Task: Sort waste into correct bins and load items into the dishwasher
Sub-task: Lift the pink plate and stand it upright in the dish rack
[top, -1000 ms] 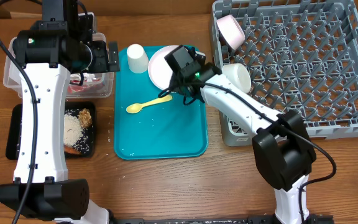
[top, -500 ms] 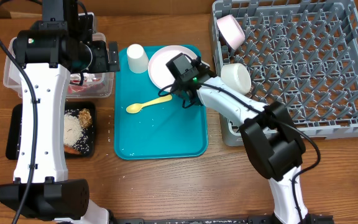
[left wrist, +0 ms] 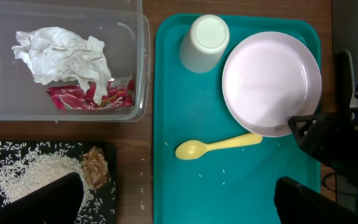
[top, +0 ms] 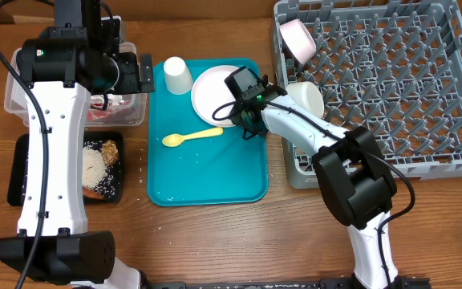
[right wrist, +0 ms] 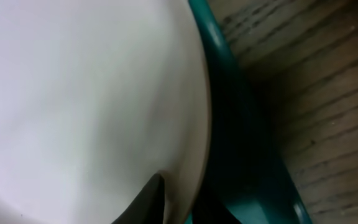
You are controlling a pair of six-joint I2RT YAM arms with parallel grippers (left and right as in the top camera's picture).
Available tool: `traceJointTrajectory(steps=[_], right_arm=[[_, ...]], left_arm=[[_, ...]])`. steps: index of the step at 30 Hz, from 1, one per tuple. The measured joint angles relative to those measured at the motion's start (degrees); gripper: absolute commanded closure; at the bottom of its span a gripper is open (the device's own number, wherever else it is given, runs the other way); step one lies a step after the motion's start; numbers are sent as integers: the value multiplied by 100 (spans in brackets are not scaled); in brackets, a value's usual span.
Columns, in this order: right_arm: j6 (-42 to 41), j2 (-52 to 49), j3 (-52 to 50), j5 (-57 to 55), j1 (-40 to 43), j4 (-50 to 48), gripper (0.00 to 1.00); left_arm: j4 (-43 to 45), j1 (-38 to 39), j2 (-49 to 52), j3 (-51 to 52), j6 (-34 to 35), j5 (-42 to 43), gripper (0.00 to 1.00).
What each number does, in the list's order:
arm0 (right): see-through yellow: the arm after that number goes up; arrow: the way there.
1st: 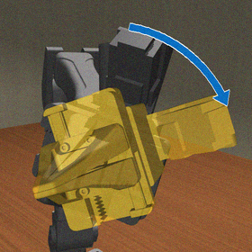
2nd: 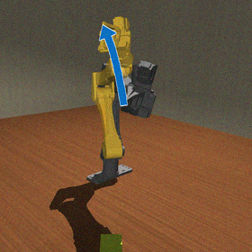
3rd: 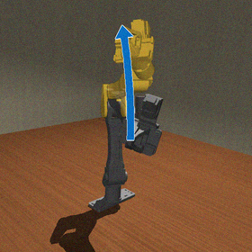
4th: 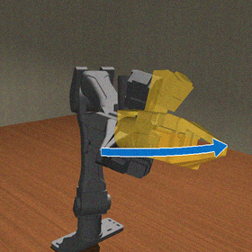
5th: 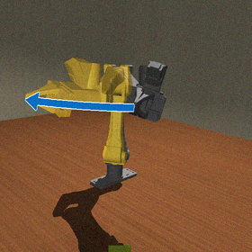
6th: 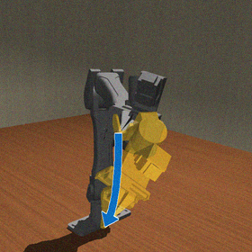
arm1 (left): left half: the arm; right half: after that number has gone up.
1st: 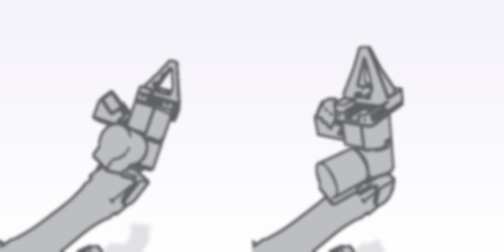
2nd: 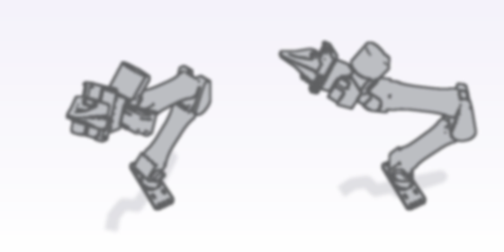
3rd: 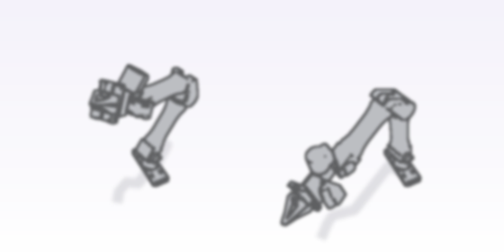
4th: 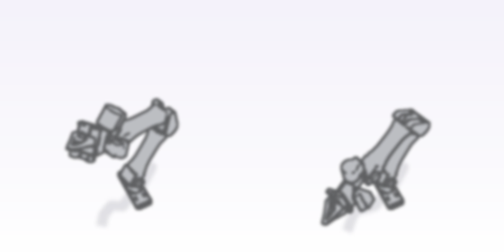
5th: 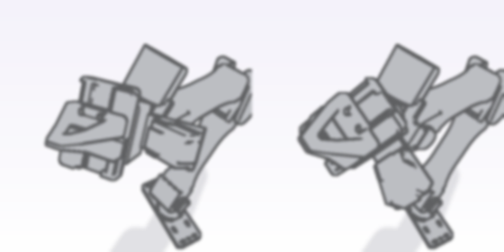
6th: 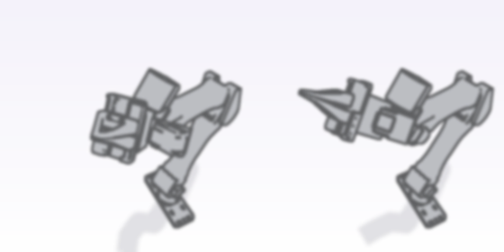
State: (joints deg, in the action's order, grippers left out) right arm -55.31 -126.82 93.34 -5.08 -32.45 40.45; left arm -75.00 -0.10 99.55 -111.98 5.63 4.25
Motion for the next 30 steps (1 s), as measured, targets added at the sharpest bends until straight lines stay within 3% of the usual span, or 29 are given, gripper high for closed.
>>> traceJointTrajectory(steps=[10,19,30], right_arm=[[247,7,140,439,50,675,91],[1128,323,149,535,131,1080,96],[2417,2199,225,240,310,1187,96]], left_arm=[[0,0,0,0,0,0,0],[0,0,0,0,0,0,0],[0,0,0,0,0,0,0]])
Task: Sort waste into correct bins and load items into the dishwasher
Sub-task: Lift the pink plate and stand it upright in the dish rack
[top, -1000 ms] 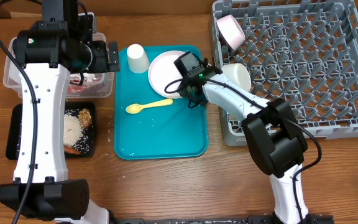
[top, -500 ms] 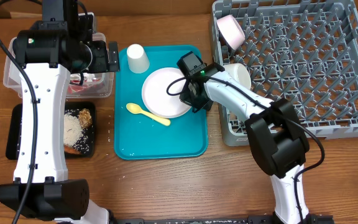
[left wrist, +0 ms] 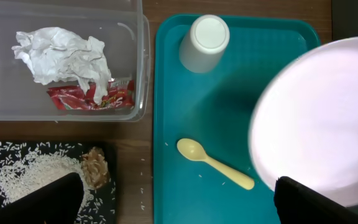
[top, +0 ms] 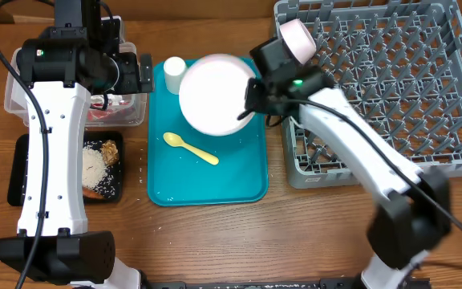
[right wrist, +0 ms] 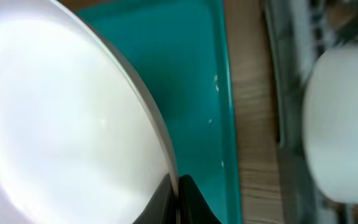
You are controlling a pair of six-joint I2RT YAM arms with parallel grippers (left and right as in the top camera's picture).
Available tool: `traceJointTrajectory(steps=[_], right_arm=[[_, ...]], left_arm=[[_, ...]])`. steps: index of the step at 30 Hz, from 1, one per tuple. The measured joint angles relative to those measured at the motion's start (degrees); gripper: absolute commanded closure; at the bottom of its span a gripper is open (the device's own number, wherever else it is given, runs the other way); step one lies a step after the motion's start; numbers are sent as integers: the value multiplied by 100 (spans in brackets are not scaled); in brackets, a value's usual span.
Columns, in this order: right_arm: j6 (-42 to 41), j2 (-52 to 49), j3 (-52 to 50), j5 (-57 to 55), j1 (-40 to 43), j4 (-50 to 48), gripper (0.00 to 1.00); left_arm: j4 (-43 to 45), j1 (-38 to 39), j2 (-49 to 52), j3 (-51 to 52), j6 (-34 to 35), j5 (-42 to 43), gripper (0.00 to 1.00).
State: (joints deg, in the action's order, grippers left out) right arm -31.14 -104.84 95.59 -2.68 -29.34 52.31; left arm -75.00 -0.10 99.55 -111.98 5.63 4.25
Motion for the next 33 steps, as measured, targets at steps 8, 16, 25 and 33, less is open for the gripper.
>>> traceJointTrajectory(steps=[8,16,25,33], right_arm=[[245,1141,52,-2087,380,264,96],[284,975,63,-4610,1034,-223,96],[656,-273,48,-5834,1628,-1198,96],[870,-1097,-7,-6745,1683,-1711,96]], left_arm=[[0,0,0,0,0,0,0],[-2,0,0,0,0,0,0],[0,0,0,0,0,0,0],[0,0,0,0,0,0,0]])
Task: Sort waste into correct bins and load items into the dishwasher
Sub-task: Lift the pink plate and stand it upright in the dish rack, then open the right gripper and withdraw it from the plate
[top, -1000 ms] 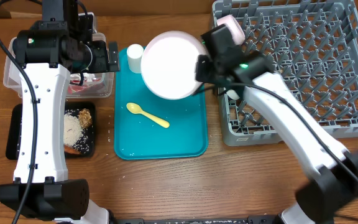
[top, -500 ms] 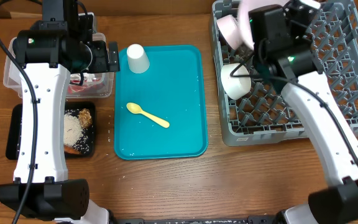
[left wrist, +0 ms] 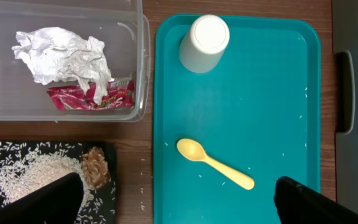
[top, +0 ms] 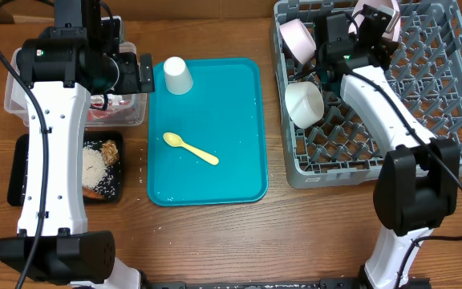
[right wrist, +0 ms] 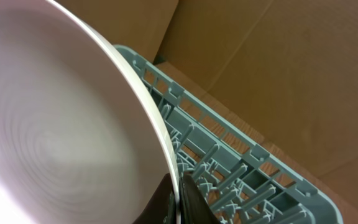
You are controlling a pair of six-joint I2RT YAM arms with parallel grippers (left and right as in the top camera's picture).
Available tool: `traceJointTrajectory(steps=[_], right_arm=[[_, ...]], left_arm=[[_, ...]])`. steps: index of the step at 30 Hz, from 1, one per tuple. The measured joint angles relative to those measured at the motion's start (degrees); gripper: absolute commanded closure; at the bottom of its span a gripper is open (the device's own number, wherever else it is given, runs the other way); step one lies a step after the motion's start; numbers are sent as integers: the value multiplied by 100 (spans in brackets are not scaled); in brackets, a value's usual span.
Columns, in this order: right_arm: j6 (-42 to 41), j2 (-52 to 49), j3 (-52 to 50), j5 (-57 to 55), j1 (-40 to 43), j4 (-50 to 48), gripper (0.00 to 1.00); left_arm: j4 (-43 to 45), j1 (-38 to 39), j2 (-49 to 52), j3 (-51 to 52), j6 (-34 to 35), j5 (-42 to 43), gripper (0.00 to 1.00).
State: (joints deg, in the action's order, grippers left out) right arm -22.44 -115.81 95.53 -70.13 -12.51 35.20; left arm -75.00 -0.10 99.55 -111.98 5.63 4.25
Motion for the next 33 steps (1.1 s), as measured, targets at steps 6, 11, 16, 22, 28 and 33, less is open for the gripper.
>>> traceJointTrajectory(steps=[6,11,16,22,28,33], right_arm=[[37,-13,-2,98,-59,33,96],[46,-13,-2,278,-2,-17,95],[42,-13,-2,844,352,-72,0],[295,15,4,1047,304,-20,0],[409,599,39,2323,-63,352,0],[260,1215,195,4203,-531,638,10]], left_arm=[[0,0,0,0,0,-2,0],[0,0,0,0,0,0,0],[0,0,0,0,0,-2,0],[0,0,0,0,0,0,0],[0,0,0,0,0,-2,0],[-2,0,0,0,0,-2,0]])
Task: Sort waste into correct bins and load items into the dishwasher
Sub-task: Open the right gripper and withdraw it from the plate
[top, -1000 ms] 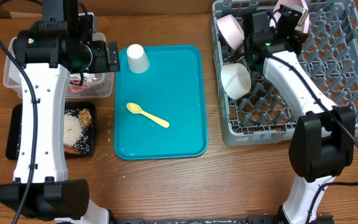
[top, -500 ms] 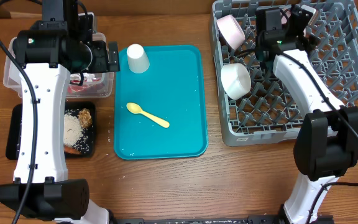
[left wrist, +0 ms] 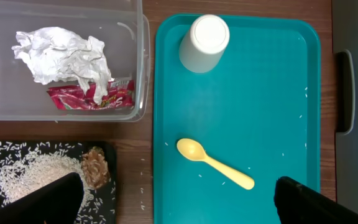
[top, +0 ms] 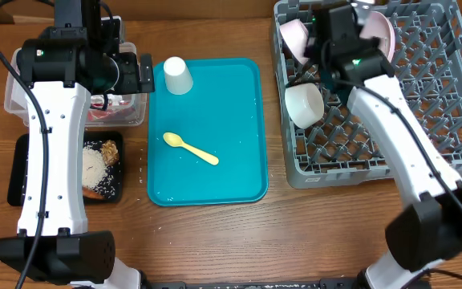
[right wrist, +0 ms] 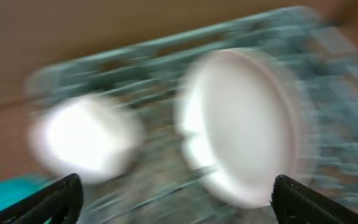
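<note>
A white plate [top: 378,32] stands on edge in the far-left part of the grey dish rack [top: 423,152]; the blurred right wrist view shows the plate [right wrist: 247,124] apart from my fingers. My right gripper [right wrist: 179,205] is open and empty just left of it. A pink bowl [top: 293,36] and a white cup [top: 304,103] also sit in the rack. On the teal tray [left wrist: 272,93] lie an upturned white cup [left wrist: 205,42] and a yellow spoon [left wrist: 215,163]. My left gripper [left wrist: 173,205] hangs open high above the tray's left edge.
A clear bin [left wrist: 135,74] left of the tray holds crumpled paper [left wrist: 64,53] and a red wrapper [left wrist: 92,96]. In front of it a black tray [left wrist: 114,186] holds rice and food scraps. Rice grains lie scattered on the teal tray. Cardboard wall behind the table.
My right gripper was shut on the plate's rim over the rack's far side. Now it is open and the plate stands in the rack on its own. The left arm has not moved.
My right gripper first gripped the plate's rim on the tray. Then it held the plate above the tray, and the spoon had turned. Then the plate was at the rack's far-left corner, and now it stands there released.
</note>
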You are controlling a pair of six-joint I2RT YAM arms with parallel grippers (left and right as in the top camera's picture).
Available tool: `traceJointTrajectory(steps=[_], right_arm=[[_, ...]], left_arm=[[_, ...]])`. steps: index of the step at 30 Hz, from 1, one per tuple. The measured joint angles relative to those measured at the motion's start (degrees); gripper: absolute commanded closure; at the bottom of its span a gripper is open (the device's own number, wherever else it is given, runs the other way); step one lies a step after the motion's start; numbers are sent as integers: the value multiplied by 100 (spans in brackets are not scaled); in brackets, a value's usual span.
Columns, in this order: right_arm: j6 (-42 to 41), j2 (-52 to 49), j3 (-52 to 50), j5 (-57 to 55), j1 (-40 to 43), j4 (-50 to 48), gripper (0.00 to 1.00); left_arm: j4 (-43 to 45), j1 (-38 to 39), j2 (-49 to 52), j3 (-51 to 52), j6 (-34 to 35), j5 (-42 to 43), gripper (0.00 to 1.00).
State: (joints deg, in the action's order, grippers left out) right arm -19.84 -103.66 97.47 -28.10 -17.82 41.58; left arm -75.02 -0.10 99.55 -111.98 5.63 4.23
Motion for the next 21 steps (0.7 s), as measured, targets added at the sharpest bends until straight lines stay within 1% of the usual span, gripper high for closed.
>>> traceJointTrajectory(steps=[3,8,10,14,18,21], right_arm=[[-236,74,48,1191,-321,-144,15],[-654,-13,50,2315,-855,-354,15],[-739,-59,151,2586,-1045,-299,15],[-824,-378,717,2800,-1198,-133,17],[-868,-866,1217,2992,-1322,-149,18],[-929,-1351,1440,3108,-1440,-258,20]], left_arm=[[2,0,0,0,0,2,0],[2,0,0,0,0,2,0],[2,0,0,0,0,0,0],[2,0,0,0,2,4,0],[-31,0,0,0,22,28,0],[-221,-13,0,0,24,70,0]])
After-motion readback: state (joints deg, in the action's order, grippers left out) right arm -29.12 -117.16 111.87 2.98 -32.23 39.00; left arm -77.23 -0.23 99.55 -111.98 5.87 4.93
